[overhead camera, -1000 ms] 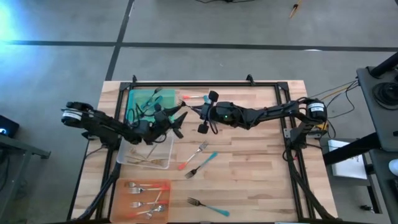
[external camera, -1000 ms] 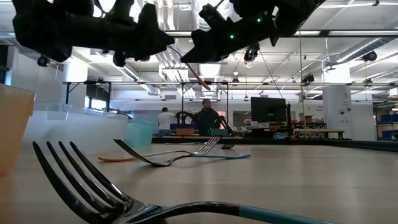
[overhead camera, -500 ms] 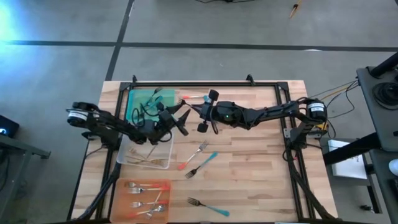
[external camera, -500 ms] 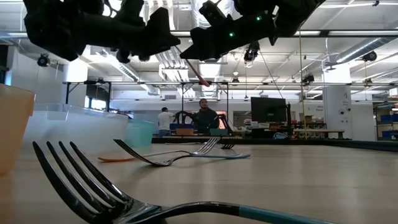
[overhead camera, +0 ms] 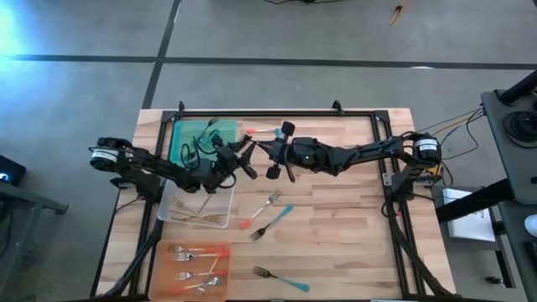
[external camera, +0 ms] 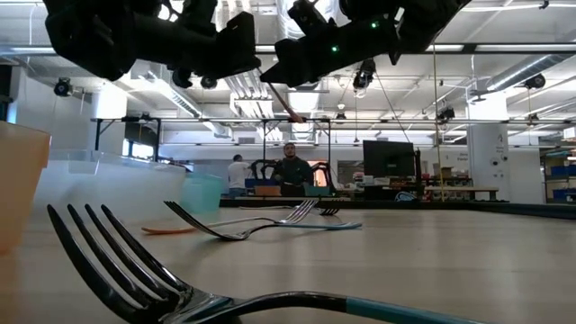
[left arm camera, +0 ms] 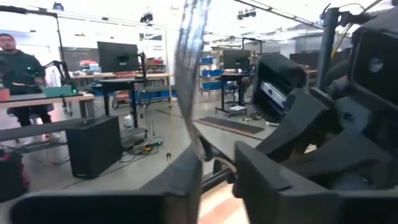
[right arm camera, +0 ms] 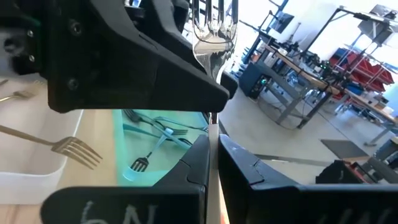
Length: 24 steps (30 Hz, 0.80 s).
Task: Sort silverware by color (type)
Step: Put the orange fork into the orange bin
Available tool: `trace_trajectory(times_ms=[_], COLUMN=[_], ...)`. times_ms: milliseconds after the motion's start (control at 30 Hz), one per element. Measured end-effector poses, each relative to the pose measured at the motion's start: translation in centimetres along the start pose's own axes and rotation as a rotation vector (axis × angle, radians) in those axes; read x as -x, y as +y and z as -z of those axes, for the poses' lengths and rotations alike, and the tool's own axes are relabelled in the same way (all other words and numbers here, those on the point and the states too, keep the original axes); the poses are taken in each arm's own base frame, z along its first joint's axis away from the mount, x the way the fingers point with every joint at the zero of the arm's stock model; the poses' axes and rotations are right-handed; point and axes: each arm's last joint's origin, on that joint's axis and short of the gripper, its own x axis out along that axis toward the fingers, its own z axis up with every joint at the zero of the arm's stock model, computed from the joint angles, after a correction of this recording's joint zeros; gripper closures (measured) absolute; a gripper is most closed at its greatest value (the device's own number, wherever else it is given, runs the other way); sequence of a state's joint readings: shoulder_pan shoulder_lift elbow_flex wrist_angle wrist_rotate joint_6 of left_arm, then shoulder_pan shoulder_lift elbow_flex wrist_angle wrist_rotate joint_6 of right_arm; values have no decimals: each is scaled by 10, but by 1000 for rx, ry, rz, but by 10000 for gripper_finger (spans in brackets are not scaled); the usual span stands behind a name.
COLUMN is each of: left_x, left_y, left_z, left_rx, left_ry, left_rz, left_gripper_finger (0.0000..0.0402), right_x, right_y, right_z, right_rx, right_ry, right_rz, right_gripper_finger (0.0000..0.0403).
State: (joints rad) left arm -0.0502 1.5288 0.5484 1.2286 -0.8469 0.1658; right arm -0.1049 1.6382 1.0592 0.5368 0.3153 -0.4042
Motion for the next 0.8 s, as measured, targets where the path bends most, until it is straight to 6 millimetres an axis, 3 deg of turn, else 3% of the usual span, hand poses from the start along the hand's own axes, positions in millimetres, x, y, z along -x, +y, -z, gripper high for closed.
trace_trajectory(times_ms=[133, 500, 800], left_x=[0, 0, 4], left_y=[-1, -1, 10], left_z=[-1, -3, -16], left_rx=[14, 3, -107], left_ry=[-6, -20, -2], left_rz=[24, 51, -140], left_gripper_finger=[389, 400, 400], right_x=[0, 0, 0], right_y=[0, 0, 1], right_z=[0, 0, 2], right_rx=[2, -16, 48], right_ry=[-5, -5, 22], right_rz=[-1, -2, -7], right_gripper_finger=[390, 387, 297])
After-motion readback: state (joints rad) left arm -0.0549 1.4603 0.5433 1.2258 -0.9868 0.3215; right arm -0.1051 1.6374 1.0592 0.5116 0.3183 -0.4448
